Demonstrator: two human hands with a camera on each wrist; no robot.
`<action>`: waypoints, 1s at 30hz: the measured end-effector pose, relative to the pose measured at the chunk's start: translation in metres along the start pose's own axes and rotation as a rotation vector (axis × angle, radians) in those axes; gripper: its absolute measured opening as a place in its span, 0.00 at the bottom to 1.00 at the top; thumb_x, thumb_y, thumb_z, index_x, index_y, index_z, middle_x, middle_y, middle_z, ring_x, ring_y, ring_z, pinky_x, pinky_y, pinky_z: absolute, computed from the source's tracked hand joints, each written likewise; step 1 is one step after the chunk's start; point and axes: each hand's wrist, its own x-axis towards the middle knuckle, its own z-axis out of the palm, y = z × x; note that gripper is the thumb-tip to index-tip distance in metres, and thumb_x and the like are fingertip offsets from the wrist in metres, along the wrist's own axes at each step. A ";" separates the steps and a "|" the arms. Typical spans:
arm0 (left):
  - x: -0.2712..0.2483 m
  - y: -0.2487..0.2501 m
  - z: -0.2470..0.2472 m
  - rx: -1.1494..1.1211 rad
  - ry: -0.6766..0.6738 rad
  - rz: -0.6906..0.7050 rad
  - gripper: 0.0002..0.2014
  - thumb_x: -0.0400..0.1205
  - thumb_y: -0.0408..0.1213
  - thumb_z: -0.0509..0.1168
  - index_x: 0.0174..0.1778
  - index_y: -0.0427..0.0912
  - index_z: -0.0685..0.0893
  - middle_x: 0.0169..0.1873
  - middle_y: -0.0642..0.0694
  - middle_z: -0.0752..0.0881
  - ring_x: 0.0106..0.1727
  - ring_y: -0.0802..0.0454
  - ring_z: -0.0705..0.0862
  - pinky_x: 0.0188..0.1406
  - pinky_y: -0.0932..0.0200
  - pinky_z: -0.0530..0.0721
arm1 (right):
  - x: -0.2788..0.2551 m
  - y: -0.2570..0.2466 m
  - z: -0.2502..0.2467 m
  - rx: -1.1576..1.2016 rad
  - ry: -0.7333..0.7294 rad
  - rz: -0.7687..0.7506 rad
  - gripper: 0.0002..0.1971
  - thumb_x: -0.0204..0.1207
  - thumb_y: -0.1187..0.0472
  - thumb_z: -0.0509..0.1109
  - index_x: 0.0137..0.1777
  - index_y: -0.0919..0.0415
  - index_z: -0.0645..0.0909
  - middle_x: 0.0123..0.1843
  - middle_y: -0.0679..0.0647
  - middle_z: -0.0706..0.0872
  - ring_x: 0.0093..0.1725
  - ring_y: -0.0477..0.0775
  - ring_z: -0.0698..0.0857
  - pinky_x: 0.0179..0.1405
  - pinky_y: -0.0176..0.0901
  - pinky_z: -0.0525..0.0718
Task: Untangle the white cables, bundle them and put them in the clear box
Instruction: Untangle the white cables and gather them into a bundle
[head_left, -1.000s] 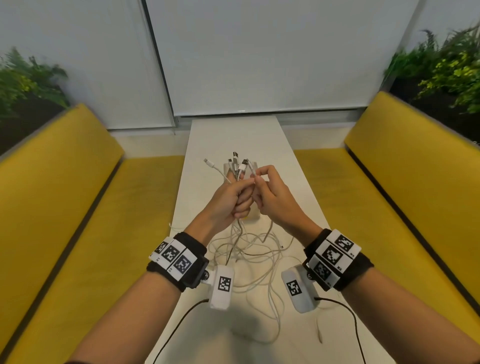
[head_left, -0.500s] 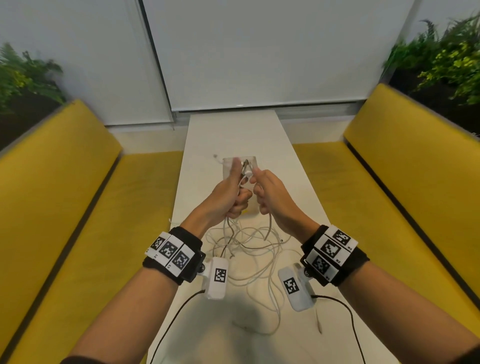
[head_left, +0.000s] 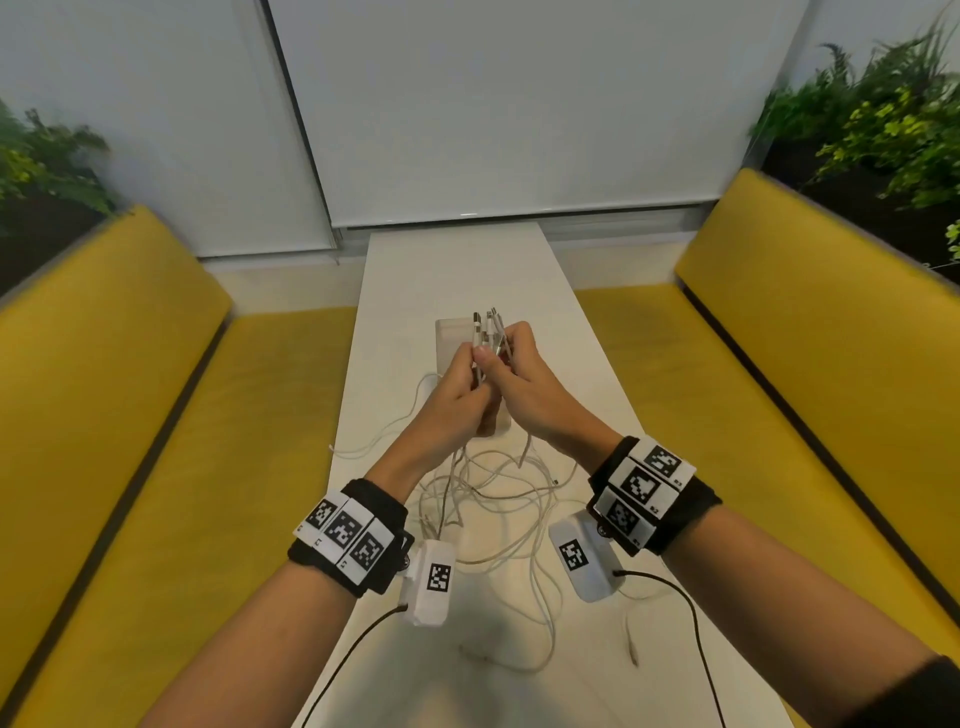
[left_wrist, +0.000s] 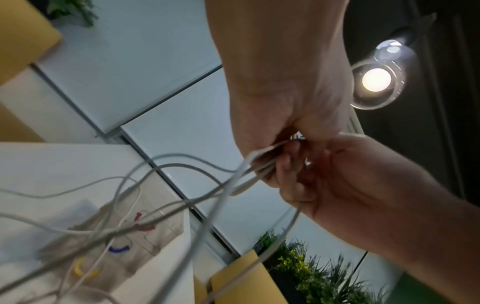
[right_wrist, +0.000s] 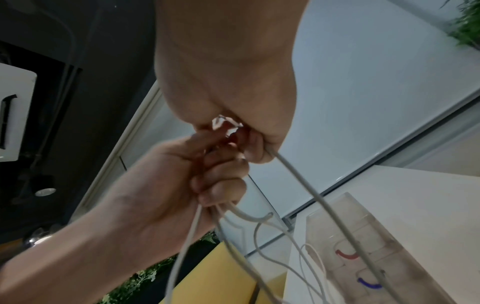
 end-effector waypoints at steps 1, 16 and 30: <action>0.000 0.001 0.001 -0.032 0.014 0.003 0.08 0.88 0.31 0.54 0.60 0.44 0.71 0.27 0.54 0.71 0.26 0.59 0.68 0.24 0.61 0.68 | 0.002 0.002 0.000 0.013 -0.018 0.001 0.09 0.88 0.52 0.58 0.54 0.57 0.66 0.51 0.55 0.72 0.48 0.49 0.75 0.46 0.43 0.78; 0.005 -0.001 0.001 -0.586 0.017 -0.136 0.25 0.75 0.31 0.53 0.69 0.31 0.76 0.26 0.45 0.69 0.18 0.55 0.62 0.16 0.66 0.62 | -0.001 -0.004 -0.012 0.378 -0.057 0.082 0.09 0.80 0.65 0.72 0.48 0.69 0.75 0.44 0.61 0.73 0.22 0.43 0.78 0.17 0.34 0.69; 0.006 0.002 0.003 -0.177 0.155 -0.001 0.14 0.84 0.54 0.65 0.57 0.49 0.77 0.27 0.52 0.75 0.20 0.60 0.69 0.19 0.64 0.68 | -0.004 0.004 -0.005 0.292 -0.061 0.052 0.14 0.91 0.54 0.48 0.50 0.64 0.67 0.37 0.59 0.69 0.30 0.47 0.66 0.27 0.42 0.65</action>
